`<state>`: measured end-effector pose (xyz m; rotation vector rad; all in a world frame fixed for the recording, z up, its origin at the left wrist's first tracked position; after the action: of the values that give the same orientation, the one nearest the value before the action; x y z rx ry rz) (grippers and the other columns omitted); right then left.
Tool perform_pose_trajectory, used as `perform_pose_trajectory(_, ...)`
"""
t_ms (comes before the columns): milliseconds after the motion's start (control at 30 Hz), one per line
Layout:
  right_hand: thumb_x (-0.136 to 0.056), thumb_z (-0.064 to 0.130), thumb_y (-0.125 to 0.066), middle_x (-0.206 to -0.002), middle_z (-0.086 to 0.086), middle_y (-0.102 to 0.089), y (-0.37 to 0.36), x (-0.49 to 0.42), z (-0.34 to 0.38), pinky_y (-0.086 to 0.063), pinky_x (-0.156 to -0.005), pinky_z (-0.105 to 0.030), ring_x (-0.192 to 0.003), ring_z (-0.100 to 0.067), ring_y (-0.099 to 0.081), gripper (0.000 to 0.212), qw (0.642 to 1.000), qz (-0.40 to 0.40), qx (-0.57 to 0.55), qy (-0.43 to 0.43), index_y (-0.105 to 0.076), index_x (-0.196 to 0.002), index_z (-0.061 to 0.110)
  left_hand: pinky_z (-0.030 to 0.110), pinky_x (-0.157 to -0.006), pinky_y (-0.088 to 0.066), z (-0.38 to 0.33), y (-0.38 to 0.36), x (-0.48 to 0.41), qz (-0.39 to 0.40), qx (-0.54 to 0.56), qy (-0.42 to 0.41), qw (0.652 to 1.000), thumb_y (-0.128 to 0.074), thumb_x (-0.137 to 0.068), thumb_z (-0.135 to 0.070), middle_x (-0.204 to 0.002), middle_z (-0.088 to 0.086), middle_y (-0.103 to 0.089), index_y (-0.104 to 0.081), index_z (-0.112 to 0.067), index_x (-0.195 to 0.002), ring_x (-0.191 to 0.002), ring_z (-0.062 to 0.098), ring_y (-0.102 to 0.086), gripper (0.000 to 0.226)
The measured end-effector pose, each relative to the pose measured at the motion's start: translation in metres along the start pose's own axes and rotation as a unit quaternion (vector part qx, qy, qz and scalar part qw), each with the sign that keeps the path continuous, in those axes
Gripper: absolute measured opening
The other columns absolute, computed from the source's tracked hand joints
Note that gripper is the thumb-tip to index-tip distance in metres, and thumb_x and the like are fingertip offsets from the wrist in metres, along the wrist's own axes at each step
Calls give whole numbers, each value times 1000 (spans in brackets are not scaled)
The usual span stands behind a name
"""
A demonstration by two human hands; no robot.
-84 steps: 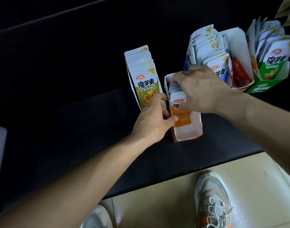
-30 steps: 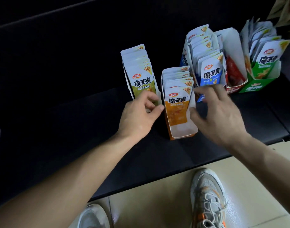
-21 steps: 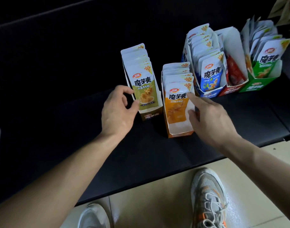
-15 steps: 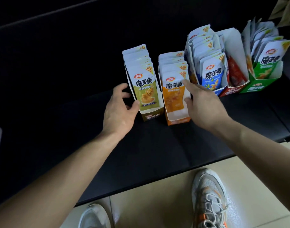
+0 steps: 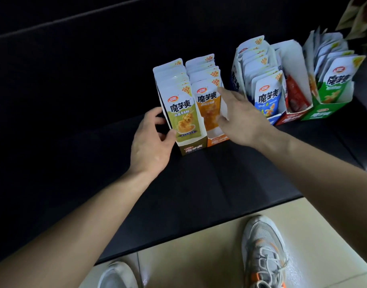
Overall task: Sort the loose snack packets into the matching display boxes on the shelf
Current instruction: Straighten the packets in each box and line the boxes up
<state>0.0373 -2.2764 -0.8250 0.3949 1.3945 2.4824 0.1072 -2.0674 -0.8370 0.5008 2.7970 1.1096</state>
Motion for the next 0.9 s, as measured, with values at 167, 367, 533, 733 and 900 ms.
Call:
perform_pose_trajectory(167, -88, 23, -59, -125, -5, -58, 23, 46, -35, -45, -80, -38, -113, -31, -55, 41, 982, -188, 11, -32, -55, -129, 17, 27, -75, -54, -13, 12, 5, -70, -5, -71, 995, -71, -90, -25, -121, -13, -53, -51, -26, -127, -86, 2, -61, 42)
perform_pose_trajectory(367, -82, 32, -60, -120, -9, -63, 3, 57, -65, -46, -93, -47, -117, -35, -51, 50, 986, -75, 146, -36, -58, -129, 15, 20, -72, -50, -41, -12, 19, -1, -15, -124, 992, -69, -90, -22, -112, -12, -55, -58, -27, -104, -81, 5, -62, 17)
perform_pose_trajectory(533, -86, 22, -62, -113, -4, -70, 4, 71, -52, -49, -87, -37, -108, -30, -56, 36, 997, -38, 62, 28, -68, -122, 20, 15, -66, -50, -52, -39, 32, 72, 5, -141, 987, -71, -89, -19, -98, -15, -64, -64, -26, -104, -72, 2, -61, 18)
perform_pose_trajectory(733, -90, 29, -58, -96, 9, -71, 28, 96, -47, -53, -68, -33, -82, -17, -64, 18, 992, -100, 10, 73, -70, -102, 30, 32, -66, -55, -59, -68, 43, 131, -14, -145, 981, -70, -92, -33, -93, -18, -71, -61, -28, -119, -64, 3, -59, 29)
perform_pose_trajectory(900, -79, 37, -72, -141, -13, -48, 58, 79, -50, -44, -101, -48, -126, -34, -49, 76, 971, -186, 109, 104, -44, -145, 11, 29, -66, -48, -69, -87, 44, 158, -44, -128, 978, -69, -92, -41, -96, -19, -70, -54, -30, -130, -62, 0, -52, 43)
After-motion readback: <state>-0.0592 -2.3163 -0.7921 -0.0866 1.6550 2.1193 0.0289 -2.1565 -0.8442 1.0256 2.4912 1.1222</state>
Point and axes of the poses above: each hand's wrist, its own x-axis away from the middle knuckle, its own y-axis out of the back of the hand, z = x × y, the point moved 5 cm from there along -x, towards the middle knuckle
